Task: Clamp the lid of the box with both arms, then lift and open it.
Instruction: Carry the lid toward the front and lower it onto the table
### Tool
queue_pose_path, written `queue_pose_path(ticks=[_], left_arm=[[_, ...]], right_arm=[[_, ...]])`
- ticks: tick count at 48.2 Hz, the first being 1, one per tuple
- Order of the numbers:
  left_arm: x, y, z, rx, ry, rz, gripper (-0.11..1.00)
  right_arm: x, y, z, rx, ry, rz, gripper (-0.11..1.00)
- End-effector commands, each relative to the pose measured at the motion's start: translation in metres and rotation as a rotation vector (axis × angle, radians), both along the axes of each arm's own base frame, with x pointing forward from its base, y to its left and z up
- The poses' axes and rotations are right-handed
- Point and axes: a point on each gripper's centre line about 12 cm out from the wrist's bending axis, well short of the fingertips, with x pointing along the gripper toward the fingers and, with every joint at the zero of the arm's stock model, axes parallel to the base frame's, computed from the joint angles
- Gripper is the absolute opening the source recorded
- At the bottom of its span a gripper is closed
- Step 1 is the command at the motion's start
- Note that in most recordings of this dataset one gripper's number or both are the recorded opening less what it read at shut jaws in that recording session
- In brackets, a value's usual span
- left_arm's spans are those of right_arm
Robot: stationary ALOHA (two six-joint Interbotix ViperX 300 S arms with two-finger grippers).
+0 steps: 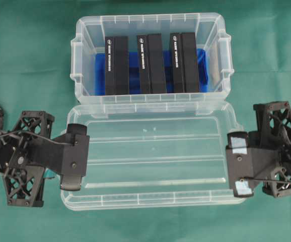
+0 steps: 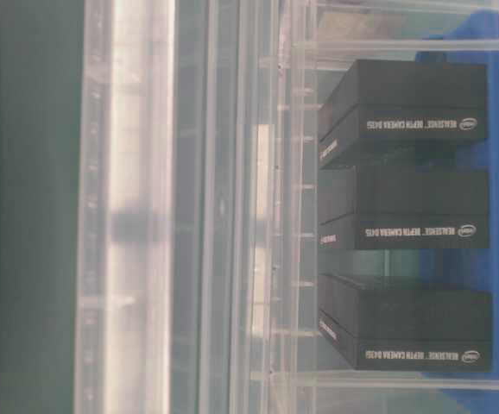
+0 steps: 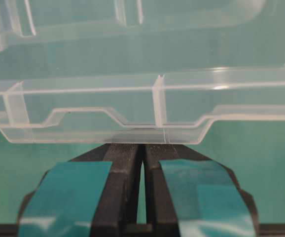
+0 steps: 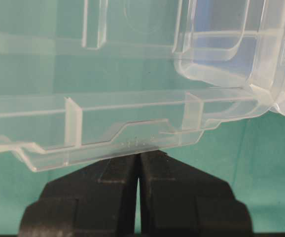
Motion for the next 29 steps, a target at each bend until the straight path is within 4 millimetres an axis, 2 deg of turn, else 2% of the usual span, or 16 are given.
queue_pose_path(ticks=[1,10,29], left_arm=[[0.013,0.003,0.026,0.013,-0.105,0.016,0.01],[0.013,0.001,0.020,0.011,-0.108,0.027,0.01],[0.009,0.001,-0.022,-0.040,-0.126,0.081,0.01]], right_arm=[[0.014,0.002,0.026,0.023,-0.103,-0.013,0.00],[0.017,0.003,0.017,0.019,-0.083,-0.019,0.00],[0.024,0.011,-0.015,0.049,-0.073,-0.037,0.00]])
